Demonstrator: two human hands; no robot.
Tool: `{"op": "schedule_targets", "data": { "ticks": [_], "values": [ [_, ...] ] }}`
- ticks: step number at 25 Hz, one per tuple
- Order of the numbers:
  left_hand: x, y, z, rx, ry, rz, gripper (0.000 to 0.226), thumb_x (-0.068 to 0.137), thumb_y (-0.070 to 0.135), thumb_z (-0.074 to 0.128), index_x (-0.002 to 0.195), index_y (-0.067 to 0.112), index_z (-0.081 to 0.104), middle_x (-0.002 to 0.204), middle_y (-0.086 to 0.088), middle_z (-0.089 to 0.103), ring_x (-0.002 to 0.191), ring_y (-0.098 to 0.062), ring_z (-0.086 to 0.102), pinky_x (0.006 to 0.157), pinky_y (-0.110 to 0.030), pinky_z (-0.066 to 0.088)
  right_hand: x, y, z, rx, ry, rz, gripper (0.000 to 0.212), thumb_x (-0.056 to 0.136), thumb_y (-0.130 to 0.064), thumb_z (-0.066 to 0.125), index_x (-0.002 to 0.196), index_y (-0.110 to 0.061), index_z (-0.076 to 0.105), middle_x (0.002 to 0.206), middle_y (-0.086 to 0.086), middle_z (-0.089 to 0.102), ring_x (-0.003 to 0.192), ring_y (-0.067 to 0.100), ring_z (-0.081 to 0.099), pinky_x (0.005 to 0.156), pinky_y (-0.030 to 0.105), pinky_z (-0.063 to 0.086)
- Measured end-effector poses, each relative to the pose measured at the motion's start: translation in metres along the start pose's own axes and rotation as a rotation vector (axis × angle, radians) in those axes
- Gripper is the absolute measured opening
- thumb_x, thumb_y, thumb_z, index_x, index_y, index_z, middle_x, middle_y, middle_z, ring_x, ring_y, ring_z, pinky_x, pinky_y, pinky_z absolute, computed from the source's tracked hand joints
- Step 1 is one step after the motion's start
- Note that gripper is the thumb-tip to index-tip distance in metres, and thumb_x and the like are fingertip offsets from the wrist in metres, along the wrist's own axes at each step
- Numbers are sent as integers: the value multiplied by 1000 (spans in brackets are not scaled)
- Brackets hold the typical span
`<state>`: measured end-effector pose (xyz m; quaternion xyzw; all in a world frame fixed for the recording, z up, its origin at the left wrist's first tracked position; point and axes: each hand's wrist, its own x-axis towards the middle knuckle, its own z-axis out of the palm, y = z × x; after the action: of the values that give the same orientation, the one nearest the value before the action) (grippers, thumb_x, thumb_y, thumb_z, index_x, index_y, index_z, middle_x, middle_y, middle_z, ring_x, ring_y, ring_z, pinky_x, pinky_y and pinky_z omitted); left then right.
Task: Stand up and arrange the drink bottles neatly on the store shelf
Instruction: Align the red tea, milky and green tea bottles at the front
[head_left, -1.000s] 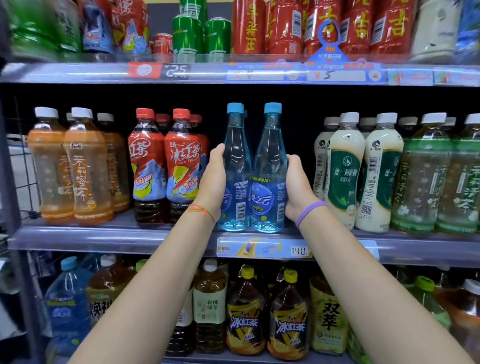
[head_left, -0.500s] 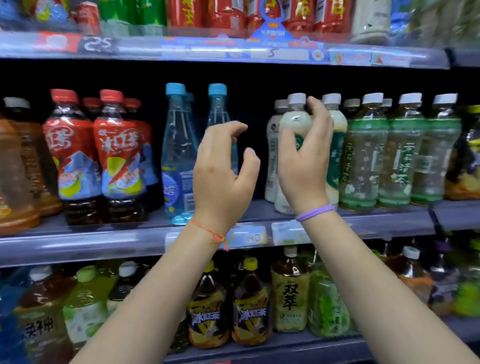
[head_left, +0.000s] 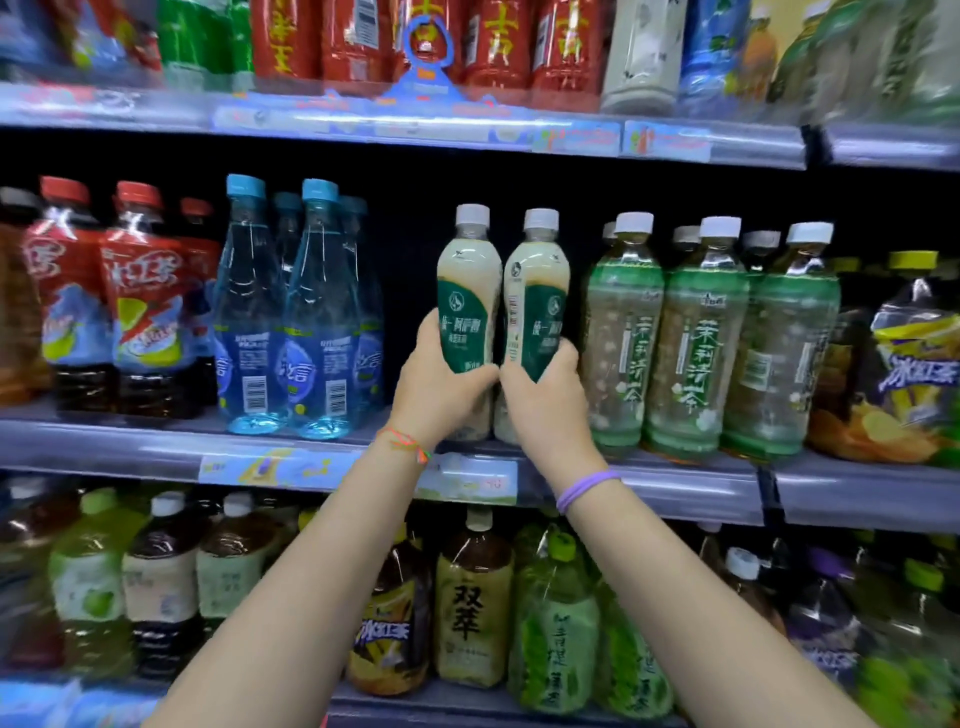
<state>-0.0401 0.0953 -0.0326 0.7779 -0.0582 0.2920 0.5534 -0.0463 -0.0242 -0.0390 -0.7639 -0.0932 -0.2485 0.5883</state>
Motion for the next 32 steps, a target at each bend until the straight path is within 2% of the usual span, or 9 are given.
{"op": "schedule_targets", "data": {
  "ticks": [4,8,11,13,16,18,22,29,32],
  "values": [
    [-2,1,-8,-37,76,-1,54,80,21,72,128,25,47,103,12,65,95,-10,63,82,-29,48,-6,-9,8,39,-59,-32,64,88,-37,51,144,-12,33,138,7,48,125,25,47,107,44,39],
    [5,9,-15,-161,39,-55,39,88,39,66,123,28,52,107,19,62,97,1,57,81,-28,47,13,-20,12,77,75,4,70,97,-52,34,151,-8,28,155,15,31,142,29,29,116,49,24],
    [12,13,-12,-213,-43,-104,53,89,50,62,135,27,47,119,15,60,104,-4,57,69,-24,44,34,-22,11,215,82,213,81,94,-69,20,153,-14,27,156,10,33,142,28,34,116,48,26],
    [17,9,-10,-234,-97,-115,56,88,52,62,136,28,47,124,13,61,110,-7,58,72,-25,46,41,-20,13,298,70,305,91,84,-81,18,151,-21,34,153,5,41,137,27,41,115,48,31],
    [25,7,-15,-294,-140,-134,42,89,48,63,126,29,53,116,16,64,103,-1,61,78,-24,47,45,-15,17,343,36,321,109,61,-94,21,142,-27,50,141,1,55,127,23,52,111,47,37],
    [31,1,-19,-318,-140,-136,46,88,50,64,126,29,52,115,15,65,102,-1,62,79,-23,49,43,-16,16,366,-2,314,92,69,-90,26,131,-30,59,130,1,62,117,22,59,107,45,43],
    [37,-9,-21,-338,-146,-141,75,74,64,70,137,31,45,122,12,64,109,-8,64,92,-34,53,48,-11,13,411,-65,321,54,94,-72,27,97,-34,64,106,0,69,100,16,64,97,39,48],
    [32,-5,-30,-411,-168,-111,65,78,69,65,129,30,54,119,10,68,105,-7,67,87,-33,54,44,-12,24,444,-86,300,63,90,-74,28,113,-30,68,112,1,72,105,21,66,102,45,48],
    [35,-6,-35,-379,-204,-123,87,63,88,62,133,36,56,127,8,66,115,-15,65,98,-44,50,44,-12,26,429,-73,293,58,91,-73,29,108,-32,67,110,0,71,103,20,66,101,44,49]
  ]
}}
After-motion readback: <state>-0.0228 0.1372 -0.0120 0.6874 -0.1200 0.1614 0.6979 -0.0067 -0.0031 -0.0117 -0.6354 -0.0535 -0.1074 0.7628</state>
